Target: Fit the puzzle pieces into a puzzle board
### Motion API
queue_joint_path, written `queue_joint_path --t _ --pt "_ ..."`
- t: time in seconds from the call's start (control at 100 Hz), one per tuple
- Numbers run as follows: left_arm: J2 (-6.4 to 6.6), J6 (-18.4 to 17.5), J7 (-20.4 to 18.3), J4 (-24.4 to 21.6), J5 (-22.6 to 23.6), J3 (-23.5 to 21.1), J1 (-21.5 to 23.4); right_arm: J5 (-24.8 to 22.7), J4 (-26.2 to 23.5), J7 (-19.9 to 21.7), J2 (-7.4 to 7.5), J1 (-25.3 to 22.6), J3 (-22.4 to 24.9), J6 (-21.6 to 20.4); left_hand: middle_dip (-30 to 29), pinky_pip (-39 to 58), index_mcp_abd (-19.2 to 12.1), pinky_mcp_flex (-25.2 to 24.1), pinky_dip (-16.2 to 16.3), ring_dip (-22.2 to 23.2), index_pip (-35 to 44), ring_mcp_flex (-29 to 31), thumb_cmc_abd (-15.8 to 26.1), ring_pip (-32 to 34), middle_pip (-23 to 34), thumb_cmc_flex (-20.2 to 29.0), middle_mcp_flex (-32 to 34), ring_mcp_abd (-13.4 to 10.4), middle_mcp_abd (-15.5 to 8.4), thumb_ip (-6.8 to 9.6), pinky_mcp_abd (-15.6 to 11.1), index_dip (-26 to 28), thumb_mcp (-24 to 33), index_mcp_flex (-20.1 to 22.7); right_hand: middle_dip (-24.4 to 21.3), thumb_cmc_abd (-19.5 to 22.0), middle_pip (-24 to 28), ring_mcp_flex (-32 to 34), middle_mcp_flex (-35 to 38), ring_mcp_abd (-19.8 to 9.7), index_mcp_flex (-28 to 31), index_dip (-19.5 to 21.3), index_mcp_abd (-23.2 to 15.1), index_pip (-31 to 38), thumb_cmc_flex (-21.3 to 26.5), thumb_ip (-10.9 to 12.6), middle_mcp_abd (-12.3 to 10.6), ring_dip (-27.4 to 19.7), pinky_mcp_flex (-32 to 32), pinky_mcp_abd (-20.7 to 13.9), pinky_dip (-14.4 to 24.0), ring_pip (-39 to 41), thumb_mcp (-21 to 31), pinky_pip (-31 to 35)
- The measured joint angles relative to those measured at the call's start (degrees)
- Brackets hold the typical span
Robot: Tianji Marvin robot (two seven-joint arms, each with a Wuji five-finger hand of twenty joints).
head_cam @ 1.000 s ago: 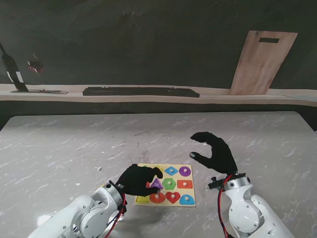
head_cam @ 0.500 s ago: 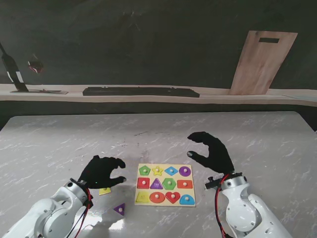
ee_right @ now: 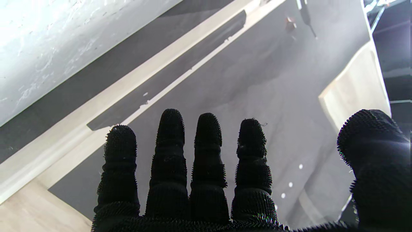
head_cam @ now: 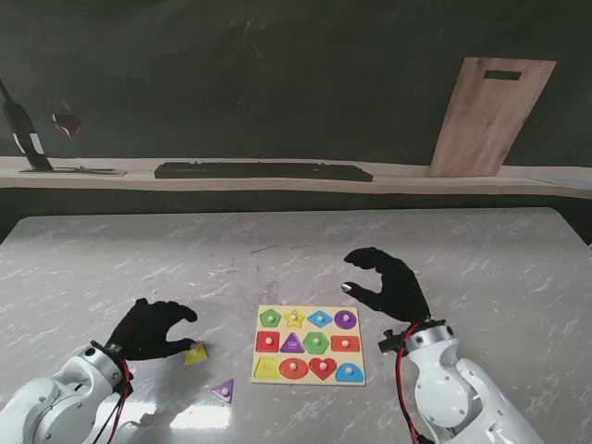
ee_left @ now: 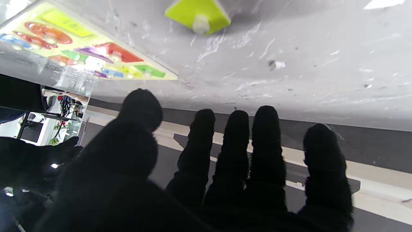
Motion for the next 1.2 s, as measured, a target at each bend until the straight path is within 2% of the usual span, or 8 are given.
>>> queue_joint_path --t 0.02,0.22,0.32,0.74,0.87,1.1,1.12,1.2 --pt "0.06 -0.07 -0.12 0.27 -0.01 0.02 -0.07 0.04 0.17 0.06 0.01 0.21 -0.22 0.21 0.00 -0.02 0.00 -0.07 0.00 0.00 -0.34 0.06 -0.23 -0.01 0.00 0.00 -0.02 0.00 0.00 0.55 0.00 0.00 0.34 0.00 0.00 0.00 0.00 0.00 0.00 0.00 0.00 0.00 0.00 0.00 0.00 0.00 0.00 0.00 0.00 0.00 0.00 0.00 0.00 0.00" --pt "0.56 0.06 -0.58 2.96 0.08 1.33 -0.86 0.29 1.32 0.84 0.01 1.75 -1.78 2.43 1.23 -0.13 0.00 -0.43 0.00 0.55 -0.44 0.06 -2.55 -0.04 0.39 1.20 -0.08 0.00 0.00 0.55 0.00 0.00 6.53 0.00 0.00 0.00 0.00 0.00 0.00 0.00 0.00 0.00 0.00 0.00 0.00 0.00 0.00 0.00 0.00 0.00 0.00 0.06 -0.01 0.00" --pt "0.62 0.07 2.45 4.94 1.49 2.30 -1.24 0.49 1.75 1.35 0.01 2.21 -2.20 3.01 2.25 -0.13 0.00 -0.22 0.00 1.09 0.16 0.07 -2.68 0.39 1.70 1.83 -0.08 0.00 -0.40 0.55 0.00 0.00 8.39 0.00 0.00 0.00 0.00 0.00 0.00 0.00 0.00 0.00 0.00 0.00 0.00 0.00 0.00 0.00 0.00 0.00 0.00 0.56 -0.01 0.00" --pt "0.97 0.58 5.50 9.01 4.39 6.25 -3.93 0.80 2.08 1.99 0.01 2.63 -2.60 4.18 4.98 -0.01 -0.46 2.04 -0.01 2.72 3.93 1.97 -3.14 3.57 5.26 1.86 2.03 0.00 -1.01 0.55 0.00 0.53 8.41 1.21 0.01 0.00 0.08 0.00 0.00 0.01 0.00 0.00 0.00 0.00 0.00 0.00 0.01 0.01 -0.02 0.00 0.00 0.60 -0.01 0.00" --pt "1.17 0.56 6.98 10.14 6.09 7.46 -5.11 0.57 1.69 1.84 0.01 2.38 -2.57 4.36 5.47 0.01 -1.14 2.55 -0.01 2.72 5.57 1.97 -4.49 3.90 5.32 3.62 2.58 0.00 -1.14 0.55 0.00 0.52 8.40 1.25 0.01 0.00 0.08 0.00 0.00 0.01 0.00 0.00 0.00 0.00 0.00 0.00 0.01 0.01 -0.02 0.00 0.00 0.60 -0.06 0.00" --pt "1.31 0.56 6.73 11.05 6.16 8.50 -6.20 0.26 1.37 1.76 0.01 2.14 -2.52 4.65 5.48 0.13 -1.78 3.02 -0.01 2.72 8.82 2.60 -5.97 4.62 6.26 4.86 3.78 -0.02 -1.62 0.44 0.00 0.52 8.32 2.31 0.01 0.00 0.08 0.00 0.00 0.01 0.00 0.00 0.00 0.00 0.00 0.00 0.02 0.01 -0.07 0.00 0.00 0.61 -0.09 0.00" --pt "1.32 0.58 6.73 11.11 6.13 8.57 -6.25 0.24 1.37 1.76 0.01 2.14 -2.51 4.66 5.48 0.19 -1.83 3.06 -0.01 2.72 9.34 2.60 -6.00 4.64 6.53 4.90 3.81 -0.02 -1.65 -0.74 0.00 0.53 8.24 2.31 0.01 0.00 0.08 0.00 0.00 0.01 0.00 0.00 0.00 0.00 0.00 0.00 0.02 0.01 -0.07 0.00 0.00 0.61 -0.09 0.00" --pt "1.32 0.68 6.73 11.22 6.11 8.76 -6.34 0.19 1.35 1.76 0.02 2.12 -2.50 4.69 6.85 0.65 -2.19 3.48 -0.01 2.73 12.46 3.00 -6.71 5.16 7.24 6.26 5.05 -0.02 -1.75 -0.74 0.00 0.52 6.86 2.32 0.01 0.00 0.08 0.00 0.00 0.01 0.00 0.00 0.00 0.00 0.00 0.00 0.02 0.01 -0.08 0.00 0.00 0.61 -0.09 0.00"
